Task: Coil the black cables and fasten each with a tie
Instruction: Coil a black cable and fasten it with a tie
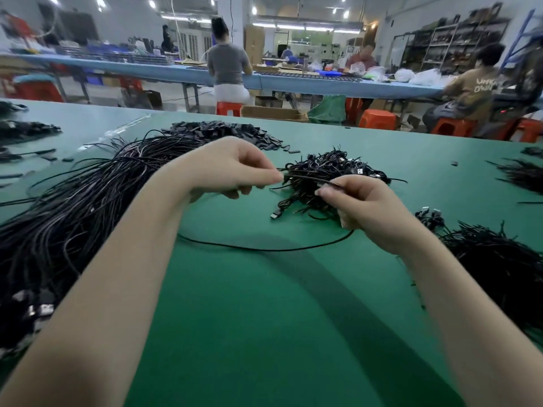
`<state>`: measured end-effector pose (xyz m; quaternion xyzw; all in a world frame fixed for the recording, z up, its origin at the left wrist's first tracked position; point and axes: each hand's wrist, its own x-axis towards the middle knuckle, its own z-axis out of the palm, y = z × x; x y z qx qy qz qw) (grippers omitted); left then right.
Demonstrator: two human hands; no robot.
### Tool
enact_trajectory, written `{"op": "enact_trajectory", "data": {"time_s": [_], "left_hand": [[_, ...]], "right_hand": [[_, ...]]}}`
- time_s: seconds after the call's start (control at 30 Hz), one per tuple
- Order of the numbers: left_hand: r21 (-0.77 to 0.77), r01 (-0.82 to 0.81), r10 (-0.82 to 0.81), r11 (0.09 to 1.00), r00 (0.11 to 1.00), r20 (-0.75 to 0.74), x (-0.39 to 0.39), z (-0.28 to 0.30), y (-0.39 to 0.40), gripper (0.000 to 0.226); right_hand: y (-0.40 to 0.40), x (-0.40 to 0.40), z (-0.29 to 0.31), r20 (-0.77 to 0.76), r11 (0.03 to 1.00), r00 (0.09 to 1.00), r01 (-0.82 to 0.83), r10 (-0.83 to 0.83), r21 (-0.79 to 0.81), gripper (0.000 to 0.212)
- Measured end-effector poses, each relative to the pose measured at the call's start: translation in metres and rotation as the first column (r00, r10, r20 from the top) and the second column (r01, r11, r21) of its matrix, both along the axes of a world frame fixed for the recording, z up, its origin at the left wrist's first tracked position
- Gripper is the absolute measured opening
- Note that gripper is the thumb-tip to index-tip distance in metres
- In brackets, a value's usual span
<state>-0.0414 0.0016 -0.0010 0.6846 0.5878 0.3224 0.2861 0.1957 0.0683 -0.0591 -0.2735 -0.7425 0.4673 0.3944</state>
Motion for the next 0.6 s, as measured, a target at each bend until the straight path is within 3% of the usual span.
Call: {"op": "enact_trajectory", "data": {"time_s": [0.07, 0.1, 0.13, 0.2, 0.27, 0.33, 0.47, 0.6], "left_hand": [[-0.05, -0.087, 0.097, 0.995, 0.963, 0.251, 0.002, -0.003, 0.005, 0.03], [-0.091, -0.113, 0.141, 0.989, 0.903, 0.407, 0.005, -0.004, 0.008, 0.032], [-0.133, -0.108, 0.165, 0.985, 0.811, 0.562, 0.01, -0.007, 0.01, 0.03], [-0.151, -0.018, 0.138, 0.988, 0.532, 0.836, 0.022, -0.01, 0.014, 0.019], [-0.115, 0.034, 0.101, 0.993, 0.285, 0.953, 0.031, -0.014, 0.017, 0.013], [-0.111, 0.045, 0.101, 0.993, 0.183, 0.978, 0.039, -0.017, 0.019, 0.01], [-0.159, 0.062, 0.138, 0.985, 0.259, 0.956, 0.045, -0.017, 0.018, 0.034], [-0.116, 0.029, 0.086, 0.993, 0.496, 0.864, 0.037, -0.002, 0.009, 0.051]], "right_hand": [[0.0, 0.0, 0.001, -0.081, 0.995, 0.996, -0.045, 0.038, -0.086, 0.023], [-0.001, -0.002, 0.0, -0.134, 0.99, 0.99, -0.069, 0.052, -0.12, 0.023], [-0.003, -0.005, 0.0, -0.193, 0.983, 0.979, -0.093, 0.062, -0.155, 0.022], [-0.007, -0.011, -0.001, -0.278, 0.969, 0.958, -0.135, 0.075, -0.205, 0.02], [-0.011, -0.014, 0.001, -0.289, 0.955, 0.951, -0.181, 0.109, -0.236, 0.02], [-0.016, -0.017, 0.001, -0.252, 0.946, 0.956, -0.215, 0.152, -0.242, 0.02], [-0.023, -0.022, -0.004, -0.11, 0.944, 0.97, -0.239, 0.219, -0.228, 0.024], [-0.023, -0.023, -0.01, 0.017, 0.866, 0.922, -0.358, 0.387, -0.349, 0.034]]}}
